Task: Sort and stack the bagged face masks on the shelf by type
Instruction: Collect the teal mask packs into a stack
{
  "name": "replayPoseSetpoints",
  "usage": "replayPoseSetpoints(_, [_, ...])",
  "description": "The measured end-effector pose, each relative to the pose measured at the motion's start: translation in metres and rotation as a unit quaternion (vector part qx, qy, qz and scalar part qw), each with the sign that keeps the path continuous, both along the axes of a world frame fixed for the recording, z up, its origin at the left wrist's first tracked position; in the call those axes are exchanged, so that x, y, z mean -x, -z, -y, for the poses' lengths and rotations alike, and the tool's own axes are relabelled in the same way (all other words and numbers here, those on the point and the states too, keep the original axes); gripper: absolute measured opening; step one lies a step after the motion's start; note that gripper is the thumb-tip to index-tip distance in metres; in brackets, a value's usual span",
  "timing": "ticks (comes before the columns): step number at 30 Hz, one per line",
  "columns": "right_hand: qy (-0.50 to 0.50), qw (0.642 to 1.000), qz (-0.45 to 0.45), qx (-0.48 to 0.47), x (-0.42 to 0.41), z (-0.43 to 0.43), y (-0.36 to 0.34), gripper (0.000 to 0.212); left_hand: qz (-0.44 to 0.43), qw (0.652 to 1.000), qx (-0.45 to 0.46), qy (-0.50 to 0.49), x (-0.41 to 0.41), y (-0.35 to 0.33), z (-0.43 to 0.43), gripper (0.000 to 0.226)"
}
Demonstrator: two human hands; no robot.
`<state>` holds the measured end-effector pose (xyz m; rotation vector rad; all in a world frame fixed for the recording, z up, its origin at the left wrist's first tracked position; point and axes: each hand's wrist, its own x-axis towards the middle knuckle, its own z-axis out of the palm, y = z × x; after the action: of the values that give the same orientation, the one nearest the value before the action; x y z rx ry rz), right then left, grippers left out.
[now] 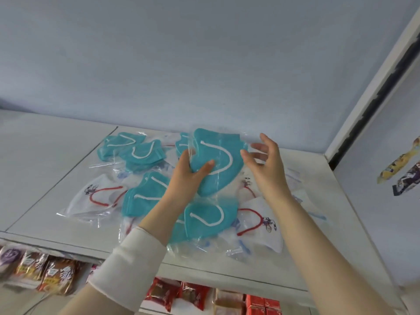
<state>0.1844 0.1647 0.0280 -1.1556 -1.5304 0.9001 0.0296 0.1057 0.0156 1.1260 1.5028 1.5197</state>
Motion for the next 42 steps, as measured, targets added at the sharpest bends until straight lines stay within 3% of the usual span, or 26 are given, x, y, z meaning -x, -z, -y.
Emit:
replayPoseSetpoints(2, [-0.042,0.988,0.148,-0.002,-0.001,0.016,0.015,0.072,0.024,0.998,0.003,-0.063,0.023,0.002,0.012,0.027])
replayPoseSetpoints(5, [-0.170,0.883,0.438,0.001,0.003,0.039,0.036,0.102,0.072,0.987,0.003,-0.143,0.056,0.006,0.032,0.023])
replayPoseSetpoints(7, [-0.171,0.847,0.502,-0.030,0.010,0.045,0.042,0.106,0.081,0.982,0.011,-0.167,0.067,0.009,0.047,0.027])
replayPoseSetpoints(9, [-0.150,0.871,0.464,-0.059,0.013,0.046,0.041,0.101,0.083,0.979,0.009,-0.187,0.075,0.012,0.061,0.031])
replayPoseSetpoints(14, [-0.102,0.962,0.238,-0.082,0.002,0.034,0.027,0.067,0.076,0.972,-0.002,-0.223,0.089,0.018,0.081,0.039])
replayPoseSetpoints(18, [-0.172,0.977,0.113,-0.049,-0.004,0.023,-0.013,0.049,0.047,0.983,0.010,-0.176,0.084,0.012,0.080,0.036])
replayPoseSetpoints(21, [-0.249,0.951,0.165,-0.077,0.020,0.031,-0.035,0.052,0.036,0.994,0.004,-0.103,0.078,0.003,0.079,0.031])
replayPoseSetpoints(24, [-0.216,0.933,0.236,-0.166,0.061,0.046,-0.035,0.056,0.025,0.999,0.019,-0.013,0.078,0.000,0.081,0.040])
replayPoseSetpoints(27, [-0.170,0.948,0.198,-0.183,0.087,0.057,-0.022,0.069,0.039,0.999,0.007,0.034,0.097,0.004,0.084,0.026])
replayPoseSetpoints(29, [-0.127,0.956,0.219,-0.150,0.085,0.058,-0.008,0.079,0.042,0.999,0.011,0.027,0.122,0.008,0.085,0.028])
replayPoseSetpoints(30, [-0.114,0.949,0.275,-0.109,0.080,0.059,-0.001,0.086,0.045,0.999,0.013,0.011,0.137,0.011,0.086,0.030])
replayPoseSetpoints(32, [-0.135,0.896,0.423,-0.001,0.069,0.065,0.017,0.104,0.076,0.997,0.014,-0.026,0.165,0.018,0.083,0.034])
replayPoseSetpoints(34, [-0.158,0.859,0.483,0.062,0.067,0.073,0.031,0.110,0.096,0.994,0.012,-0.055,0.181,0.023,0.078,0.034])
replayPoseSetpoints(38, [-0.093,0.903,0.419,0.023,0.071,0.076,0.033,0.099,0.089,0.995,0.025,-0.043,0.186,0.023,0.068,0.035])
replayPoseSetpoints(42, [-0.009,0.945,0.318,-0.070,0.063,0.073,0.020,0.067,0.077,0.996,0.032,-0.032,0.183,0.023,0.061,0.039])
